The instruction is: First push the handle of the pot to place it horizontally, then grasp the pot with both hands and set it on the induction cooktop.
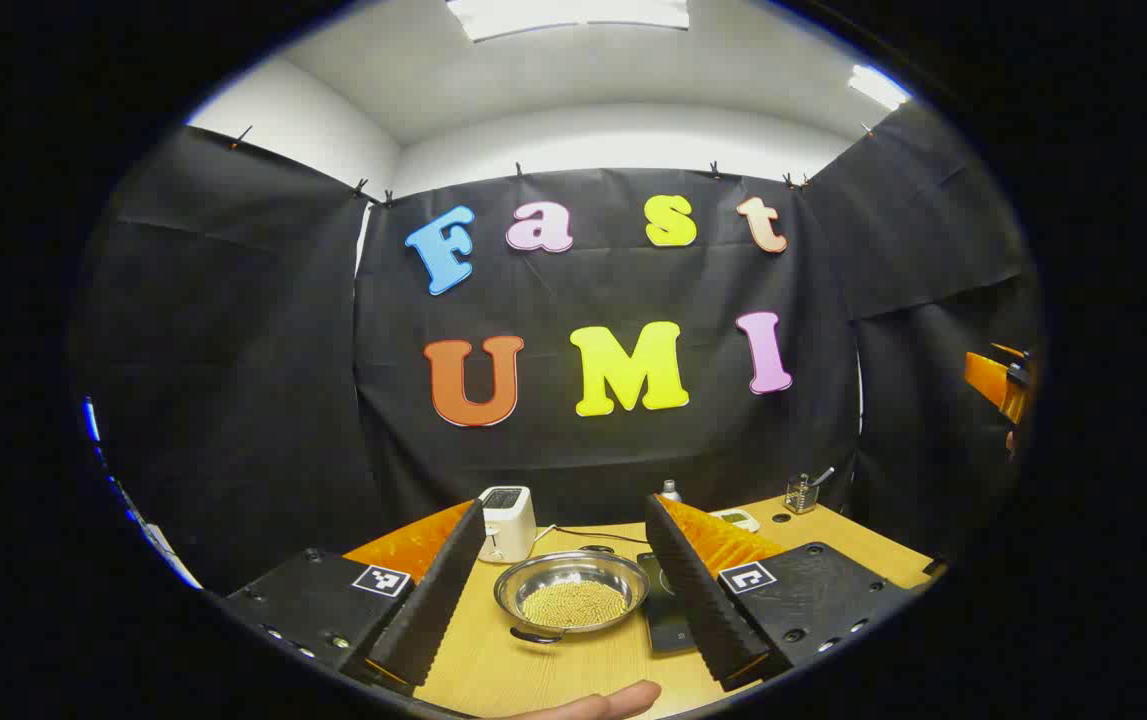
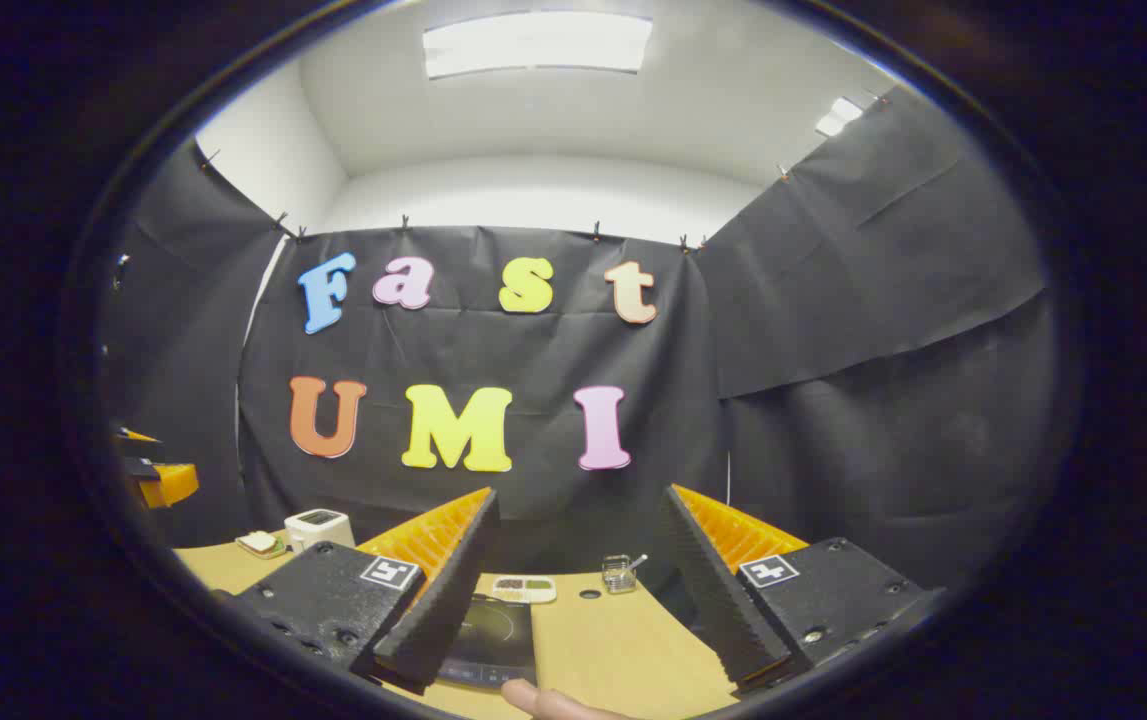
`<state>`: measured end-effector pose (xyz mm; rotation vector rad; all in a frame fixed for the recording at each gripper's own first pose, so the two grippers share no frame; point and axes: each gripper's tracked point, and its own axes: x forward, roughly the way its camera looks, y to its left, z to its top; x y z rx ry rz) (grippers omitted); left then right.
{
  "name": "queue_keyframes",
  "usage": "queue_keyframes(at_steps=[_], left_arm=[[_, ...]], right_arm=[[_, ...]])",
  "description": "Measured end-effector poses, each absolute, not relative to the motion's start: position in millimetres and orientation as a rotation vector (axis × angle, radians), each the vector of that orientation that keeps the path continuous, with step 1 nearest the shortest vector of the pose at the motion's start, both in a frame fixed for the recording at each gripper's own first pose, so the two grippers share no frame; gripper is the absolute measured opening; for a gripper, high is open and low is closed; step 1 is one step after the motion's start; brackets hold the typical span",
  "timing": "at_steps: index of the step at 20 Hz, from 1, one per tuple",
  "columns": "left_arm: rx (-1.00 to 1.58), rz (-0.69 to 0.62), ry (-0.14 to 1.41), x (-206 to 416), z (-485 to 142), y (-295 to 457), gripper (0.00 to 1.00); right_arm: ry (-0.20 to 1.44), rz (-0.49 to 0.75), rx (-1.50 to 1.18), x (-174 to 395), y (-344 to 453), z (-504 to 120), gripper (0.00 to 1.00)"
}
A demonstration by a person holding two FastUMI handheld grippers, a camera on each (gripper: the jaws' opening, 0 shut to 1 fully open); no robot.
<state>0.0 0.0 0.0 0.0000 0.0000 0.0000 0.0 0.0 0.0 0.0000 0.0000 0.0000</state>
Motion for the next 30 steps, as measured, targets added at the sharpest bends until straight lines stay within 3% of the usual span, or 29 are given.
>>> queue_keyframes(at_steps=[18,21,23,24,27,30], left_arm=[[-0.069,-0.017,0.021,18.5,-13.0,6.0,0.95],[-0.074,-0.016,0.018,29.6,-16.7,10.4,0.88],[-0.072,-0.007,0.025,39.2,-23.4,16.2,0.78],[-0.075,-0.01,0.046,43.5,-31.0,16.1,0.65],[-0.105,-0.03,0.113,53.9,-54.9,14.6,0.57],[-0.136,-0.014,0.135,67.2,-66.9,21.9,0.0]], right_arm=[[-0.059,0.044,-0.044,-17.8,15.8,12.5,0.97],[-0.048,0.04,-0.042,-13.6,14.3,8.4,1.0],[-0.044,0.031,-0.04,-9.1,11.1,6.3,0.97],[-0.04,0.028,-0.037,-9.0,10.9,3.9,0.97],[-0.029,0.021,-0.03,-7.0,7.8,0.5,1.0],[-0.021,0.012,-0.029,-3.5,5.6,-5.2,0.97]])
